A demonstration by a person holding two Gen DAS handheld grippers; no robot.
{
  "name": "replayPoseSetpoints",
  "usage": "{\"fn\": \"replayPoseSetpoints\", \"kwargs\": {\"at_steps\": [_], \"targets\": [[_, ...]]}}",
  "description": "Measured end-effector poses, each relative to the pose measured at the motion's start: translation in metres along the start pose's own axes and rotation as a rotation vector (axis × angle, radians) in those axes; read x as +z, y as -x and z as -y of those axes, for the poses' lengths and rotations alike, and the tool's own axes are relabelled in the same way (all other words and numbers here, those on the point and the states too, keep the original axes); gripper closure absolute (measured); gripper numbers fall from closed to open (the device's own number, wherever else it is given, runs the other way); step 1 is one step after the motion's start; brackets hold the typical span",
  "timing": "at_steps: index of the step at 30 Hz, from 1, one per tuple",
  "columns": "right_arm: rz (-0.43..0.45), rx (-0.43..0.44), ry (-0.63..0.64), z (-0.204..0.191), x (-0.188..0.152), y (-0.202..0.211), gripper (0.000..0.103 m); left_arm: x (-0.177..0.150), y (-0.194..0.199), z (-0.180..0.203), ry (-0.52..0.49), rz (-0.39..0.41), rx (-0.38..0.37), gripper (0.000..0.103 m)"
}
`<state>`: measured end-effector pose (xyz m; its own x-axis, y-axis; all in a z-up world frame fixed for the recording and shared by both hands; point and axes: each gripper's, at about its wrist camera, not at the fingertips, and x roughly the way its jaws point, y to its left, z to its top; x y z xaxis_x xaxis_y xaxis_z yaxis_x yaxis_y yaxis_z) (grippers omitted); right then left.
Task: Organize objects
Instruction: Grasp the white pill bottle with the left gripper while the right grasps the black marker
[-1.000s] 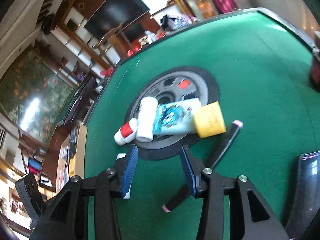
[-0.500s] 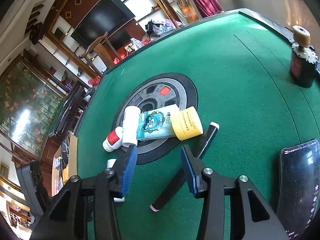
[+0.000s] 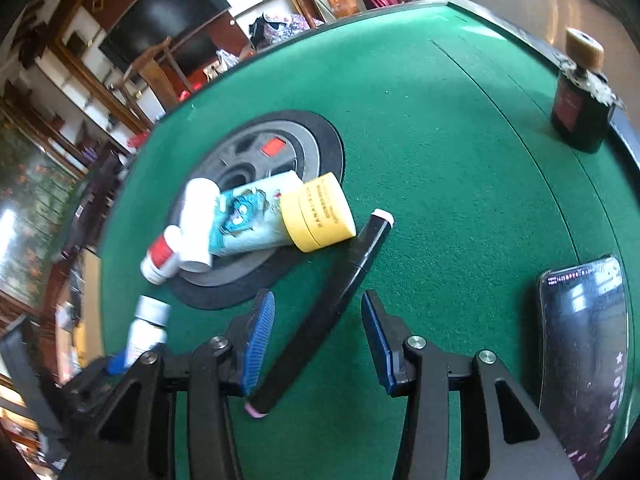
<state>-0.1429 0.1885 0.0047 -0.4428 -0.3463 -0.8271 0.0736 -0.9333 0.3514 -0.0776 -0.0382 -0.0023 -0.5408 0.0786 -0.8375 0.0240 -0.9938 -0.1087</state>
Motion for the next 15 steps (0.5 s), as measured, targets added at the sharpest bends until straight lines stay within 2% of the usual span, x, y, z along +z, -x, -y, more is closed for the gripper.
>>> {"fn": "replayPoseSetpoints", "kwargs": {"at_steps": [5,6,7,10,15], "targets": [[0.026,-0.131,0.216,-0.027,-0.011,-0.001,0.059,-0.003,-0.001,0.006,-0.033,0.014,0.023,0.069],[0.023,-0.166,0.303,-0.033,-0.015,-0.001,0.064,-0.004,-0.001,0.005,-0.035,0.015,0.022,0.069],[0.017,-0.183,0.339,-0.033,-0.018,0.001,0.074,-0.004,-0.001,0.004,-0.035,0.017,0.020,0.069],[0.020,-0.184,0.326,-0.019,-0.018,0.011,0.087,-0.003,-0.002,0.005,-0.044,0.022,0.018,0.069],[0.043,-0.231,0.315,-0.010,-0.027,0.020,0.089,-0.002,-0.003,0.007,-0.059,0.037,0.030,0.069]]}}
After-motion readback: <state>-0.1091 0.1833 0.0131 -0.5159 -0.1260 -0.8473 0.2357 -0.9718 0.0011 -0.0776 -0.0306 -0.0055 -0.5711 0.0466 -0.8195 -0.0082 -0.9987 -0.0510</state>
